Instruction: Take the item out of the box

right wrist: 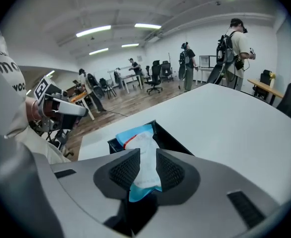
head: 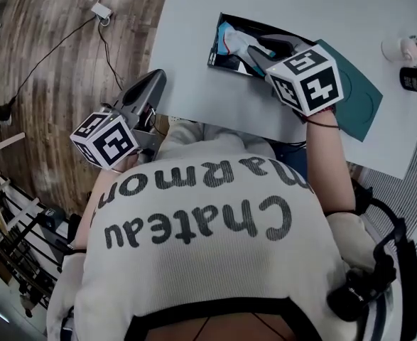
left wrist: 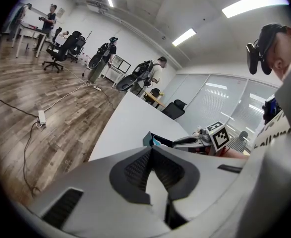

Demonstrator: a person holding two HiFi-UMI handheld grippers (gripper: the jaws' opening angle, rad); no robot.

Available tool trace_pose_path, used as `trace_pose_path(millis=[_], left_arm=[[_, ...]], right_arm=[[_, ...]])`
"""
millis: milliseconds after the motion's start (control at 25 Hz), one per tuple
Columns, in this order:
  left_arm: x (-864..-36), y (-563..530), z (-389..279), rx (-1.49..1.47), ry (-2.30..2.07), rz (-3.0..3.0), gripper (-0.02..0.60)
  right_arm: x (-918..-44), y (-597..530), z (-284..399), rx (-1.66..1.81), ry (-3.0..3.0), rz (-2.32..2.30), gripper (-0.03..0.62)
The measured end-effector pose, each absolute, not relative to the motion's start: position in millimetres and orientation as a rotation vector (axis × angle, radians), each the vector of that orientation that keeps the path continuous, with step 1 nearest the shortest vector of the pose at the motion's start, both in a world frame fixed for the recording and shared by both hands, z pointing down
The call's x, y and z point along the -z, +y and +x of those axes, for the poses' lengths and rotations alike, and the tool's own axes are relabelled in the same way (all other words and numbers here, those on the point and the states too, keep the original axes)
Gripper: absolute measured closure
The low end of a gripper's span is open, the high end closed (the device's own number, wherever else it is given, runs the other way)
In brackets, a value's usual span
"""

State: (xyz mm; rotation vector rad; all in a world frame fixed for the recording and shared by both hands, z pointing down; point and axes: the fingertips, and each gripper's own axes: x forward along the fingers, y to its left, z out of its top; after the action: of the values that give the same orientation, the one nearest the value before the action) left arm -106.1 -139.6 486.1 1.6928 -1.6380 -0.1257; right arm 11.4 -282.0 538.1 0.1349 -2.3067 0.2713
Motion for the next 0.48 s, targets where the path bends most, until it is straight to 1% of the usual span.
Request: trace_pose_path(millis=[480], left_arm=[[-490.7,-151.4,-100.9,0.108,-1.609,1.7,0.592]], right_arm=[[-563.9,-277.4,10.2,-0.195,-2.174,0.057,0.51]])
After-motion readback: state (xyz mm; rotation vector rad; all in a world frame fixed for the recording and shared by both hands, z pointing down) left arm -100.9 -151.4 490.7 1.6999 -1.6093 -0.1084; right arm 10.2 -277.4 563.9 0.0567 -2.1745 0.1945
